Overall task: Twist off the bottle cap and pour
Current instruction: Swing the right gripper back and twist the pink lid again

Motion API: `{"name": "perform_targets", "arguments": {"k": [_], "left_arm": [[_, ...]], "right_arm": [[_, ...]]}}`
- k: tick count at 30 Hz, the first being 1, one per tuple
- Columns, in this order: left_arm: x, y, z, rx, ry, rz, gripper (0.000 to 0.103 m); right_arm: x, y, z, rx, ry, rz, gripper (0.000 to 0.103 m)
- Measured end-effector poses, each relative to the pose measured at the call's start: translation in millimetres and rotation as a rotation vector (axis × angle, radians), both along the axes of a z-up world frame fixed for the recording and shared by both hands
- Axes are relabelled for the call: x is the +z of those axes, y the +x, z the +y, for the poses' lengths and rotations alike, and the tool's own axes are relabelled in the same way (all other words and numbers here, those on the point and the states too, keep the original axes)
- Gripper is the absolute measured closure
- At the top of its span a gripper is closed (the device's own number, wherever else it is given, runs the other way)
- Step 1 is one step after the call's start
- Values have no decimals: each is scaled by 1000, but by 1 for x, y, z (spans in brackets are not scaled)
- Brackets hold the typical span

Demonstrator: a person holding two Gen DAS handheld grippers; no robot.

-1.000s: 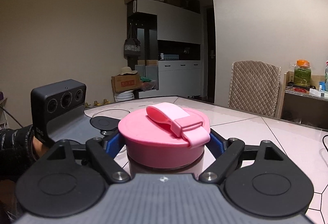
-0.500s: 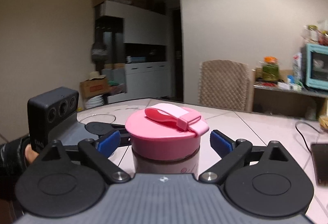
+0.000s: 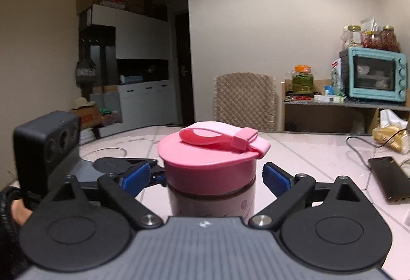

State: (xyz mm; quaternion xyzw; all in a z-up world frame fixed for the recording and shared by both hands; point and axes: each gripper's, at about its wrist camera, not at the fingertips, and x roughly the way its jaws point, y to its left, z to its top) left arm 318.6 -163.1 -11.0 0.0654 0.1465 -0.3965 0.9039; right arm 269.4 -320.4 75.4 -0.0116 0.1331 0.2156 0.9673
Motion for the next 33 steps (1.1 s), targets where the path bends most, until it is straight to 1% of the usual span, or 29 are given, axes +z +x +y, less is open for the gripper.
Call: {"name": "perform_targets", "arguments": {"k": [6,9,12,13,14,21,24,28,31,33], "left_arm": [[0,0,0,0,0,0,14],[0,0,0,0,0,0,14],[0,0,0,0,0,0,13],[0,0,0,0,0,0,13],[0,0,-1,0,0,0,13],[0,-1,-1,0,0,0,14],[0,-1,-1,0,0,0,14],[0,-1,-1,0,0,0,14],[0,-1,-1,0,0,0,14],[0,-1,-1,0,0,0,14]], "right_arm": [[1,5,5,-46,4,7,7],[0,5,9,-51,3,2,7],[-1,4,13,-60,-3,-8,10],[-1,3,13,-57,-1,-10,15],[-2,3,13,-51,2,-10,17],[-1,2,11,-17,-9,-14,18],[0,6,5,39,-5,-13,18],[-1,15,-11,164,-4,-19,18],[2,25,-23,264,-17,-9,18],[3,32,-31,324,-7,3,18]]}}
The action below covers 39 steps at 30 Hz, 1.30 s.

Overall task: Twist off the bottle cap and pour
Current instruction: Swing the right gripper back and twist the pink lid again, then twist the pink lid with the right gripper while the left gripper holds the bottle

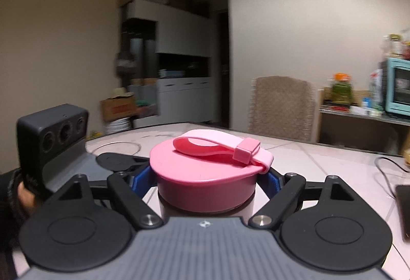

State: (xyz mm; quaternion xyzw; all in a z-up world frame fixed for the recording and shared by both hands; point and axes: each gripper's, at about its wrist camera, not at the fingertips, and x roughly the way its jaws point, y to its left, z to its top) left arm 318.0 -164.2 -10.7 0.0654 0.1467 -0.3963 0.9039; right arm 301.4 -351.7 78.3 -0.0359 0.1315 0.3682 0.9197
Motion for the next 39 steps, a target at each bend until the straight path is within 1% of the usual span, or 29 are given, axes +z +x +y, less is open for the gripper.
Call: {"name": "perform_targets", "arguments": {"k": [4,6,12,13,14,21,24,29,39], "left_arm": [[0,1,0,0,-1,1,14],[0,1,0,0,-1,1,14],[0,1,1,0,0,1,14],[0,1,1,0,0,1,14],[0,1,1,0,0,1,14],[0,0,1,0,0,1,14],[0,0,1,0,0,0,14],[0,2,1,0,0,0,13],[0,1,1,0,0,0,13]], "right_arm": [[0,14,-15,128,29,14,18],[0,17,-17,152,30,13,18],[6,14,-17,146,21,21,16],[7,12,-16,130,15,16,8],[8,9,-14,110,7,10,3],[11,-13,-4,-16,-37,-7,3],[10,-27,6,-89,-64,-28,4],[6,-39,16,-221,-51,-44,3],[0,-33,23,-295,1,-22,3]]}}
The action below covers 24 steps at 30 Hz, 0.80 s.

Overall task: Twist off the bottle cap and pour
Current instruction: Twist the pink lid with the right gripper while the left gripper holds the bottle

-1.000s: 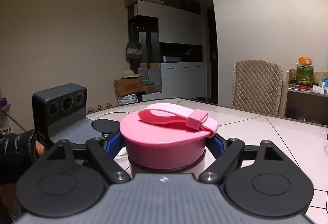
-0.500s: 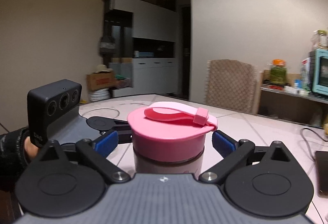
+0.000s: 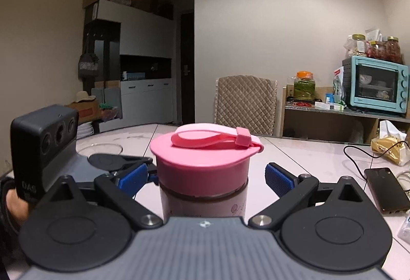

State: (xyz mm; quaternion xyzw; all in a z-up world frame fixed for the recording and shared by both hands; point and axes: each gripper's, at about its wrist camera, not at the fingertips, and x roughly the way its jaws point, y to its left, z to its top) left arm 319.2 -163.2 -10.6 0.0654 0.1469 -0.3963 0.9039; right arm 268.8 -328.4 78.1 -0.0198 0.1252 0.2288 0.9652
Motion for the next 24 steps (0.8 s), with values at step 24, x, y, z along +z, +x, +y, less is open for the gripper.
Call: {"name": "perform_targets", "arguments": {"k": [24], "left_arm": [[0,0,0,0,0,0,13]], "right_arm": [[1,1,30,-106,-33,5,8]]}}
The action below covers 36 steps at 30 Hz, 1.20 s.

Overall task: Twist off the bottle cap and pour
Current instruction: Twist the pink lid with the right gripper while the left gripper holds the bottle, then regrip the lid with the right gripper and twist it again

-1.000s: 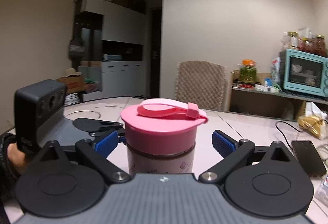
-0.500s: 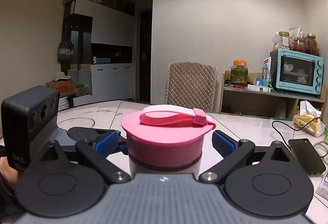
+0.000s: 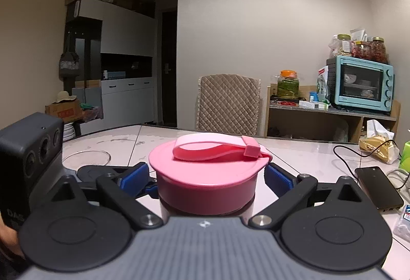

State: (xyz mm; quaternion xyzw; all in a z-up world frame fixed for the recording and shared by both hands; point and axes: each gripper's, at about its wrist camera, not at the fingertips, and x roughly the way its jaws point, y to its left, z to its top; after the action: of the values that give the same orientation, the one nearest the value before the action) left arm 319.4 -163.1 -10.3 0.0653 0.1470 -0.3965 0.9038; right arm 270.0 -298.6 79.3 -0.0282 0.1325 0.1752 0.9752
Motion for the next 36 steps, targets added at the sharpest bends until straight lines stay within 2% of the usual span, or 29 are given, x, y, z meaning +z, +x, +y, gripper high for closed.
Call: {"name": "perform_targets", "arguments": {"k": [3,10,25,28,33,34,36], "left_arm": [[0,0,0,0,0,0,13],[0,0,1,0,0,0,13],[0,1,1,-1,0,1,14],[0,1,2,-1,0,0,14],[0,1,1,0,0,1,14],[1,1,1,0,0,1,14],[1,1,2,0,0,1,14]], "right_arm": [[-1,1,0,-4,10,8,17],[-4,3,-8,58,22,4,18],[-1,47,-69,545,40,25,18],[2,49,-70,572,34,23,18],[8,45,-67,540,20,28,16],[9,41,-64,513,2,26,7],[9,34,-62,467,-30,18,4]]}}
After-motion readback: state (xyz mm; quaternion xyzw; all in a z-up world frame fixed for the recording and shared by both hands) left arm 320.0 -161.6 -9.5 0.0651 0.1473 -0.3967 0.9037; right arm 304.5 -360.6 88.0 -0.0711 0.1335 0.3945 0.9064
